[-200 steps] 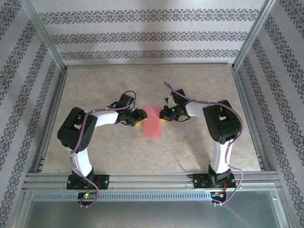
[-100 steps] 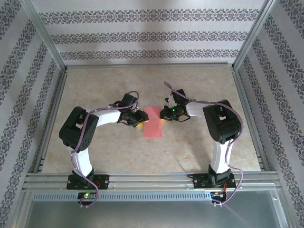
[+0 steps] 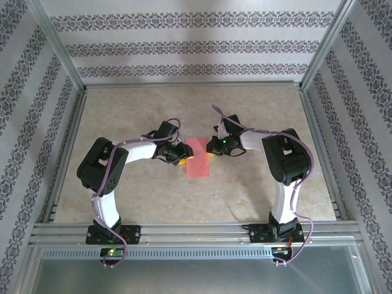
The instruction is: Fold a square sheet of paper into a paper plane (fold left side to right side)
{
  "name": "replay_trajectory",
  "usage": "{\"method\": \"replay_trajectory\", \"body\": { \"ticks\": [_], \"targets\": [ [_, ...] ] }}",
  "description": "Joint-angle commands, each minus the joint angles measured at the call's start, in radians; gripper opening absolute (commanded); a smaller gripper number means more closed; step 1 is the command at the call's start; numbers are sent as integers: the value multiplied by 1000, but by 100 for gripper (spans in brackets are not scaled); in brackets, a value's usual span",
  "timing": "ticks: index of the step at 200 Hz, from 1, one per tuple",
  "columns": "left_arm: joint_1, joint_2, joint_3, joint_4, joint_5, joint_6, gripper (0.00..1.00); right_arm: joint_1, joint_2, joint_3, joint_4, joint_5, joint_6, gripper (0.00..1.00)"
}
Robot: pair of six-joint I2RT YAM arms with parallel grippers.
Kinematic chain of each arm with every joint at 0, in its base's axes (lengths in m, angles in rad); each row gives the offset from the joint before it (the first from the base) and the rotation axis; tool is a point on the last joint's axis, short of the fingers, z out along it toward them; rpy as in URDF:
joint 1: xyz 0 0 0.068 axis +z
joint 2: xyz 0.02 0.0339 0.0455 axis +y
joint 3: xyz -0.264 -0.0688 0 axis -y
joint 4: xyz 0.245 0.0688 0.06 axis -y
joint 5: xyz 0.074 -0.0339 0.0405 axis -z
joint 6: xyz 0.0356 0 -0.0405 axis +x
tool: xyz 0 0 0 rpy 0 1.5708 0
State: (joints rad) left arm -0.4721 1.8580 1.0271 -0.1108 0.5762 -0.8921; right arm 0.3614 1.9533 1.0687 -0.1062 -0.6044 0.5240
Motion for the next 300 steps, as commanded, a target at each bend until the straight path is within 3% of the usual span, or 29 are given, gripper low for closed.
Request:
{"method": "replay_trajectory", "body": {
  "ticks": [1,44,86,120,160,206,228,266,300],
  "targets": [
    [-10,21,1,26,15,-16,40,-10,27,-6,-25,20,-18,0],
    [-10,12,5,30,4,-14,40,-10,27,-4,-24,17,-21,0],
    [-10,2,2,9,-7,-2,19,-14,5,-3,-14,11,-28,0],
    [-10,-13,-5,31,-4,-21,1,-18,-74,-17,19,19,-69,21],
    [-14,-27,-5,44,-7,-55,0,9,-294,-143,48,134,-221,47],
    [-16,-26,-3,62,2,-94,0,197,-621,-411,120,377,-480,65],
    [-17,-24,1,60,8,-100,0,337,-711,-539,218,487,-610,67],
    [-21,-19,4,60,8,-102,0,505,-693,-614,338,621,-726,69],
    [-23,-18,2,63,4,-102,0,555,-578,-567,373,702,-777,72]
  ]
}}
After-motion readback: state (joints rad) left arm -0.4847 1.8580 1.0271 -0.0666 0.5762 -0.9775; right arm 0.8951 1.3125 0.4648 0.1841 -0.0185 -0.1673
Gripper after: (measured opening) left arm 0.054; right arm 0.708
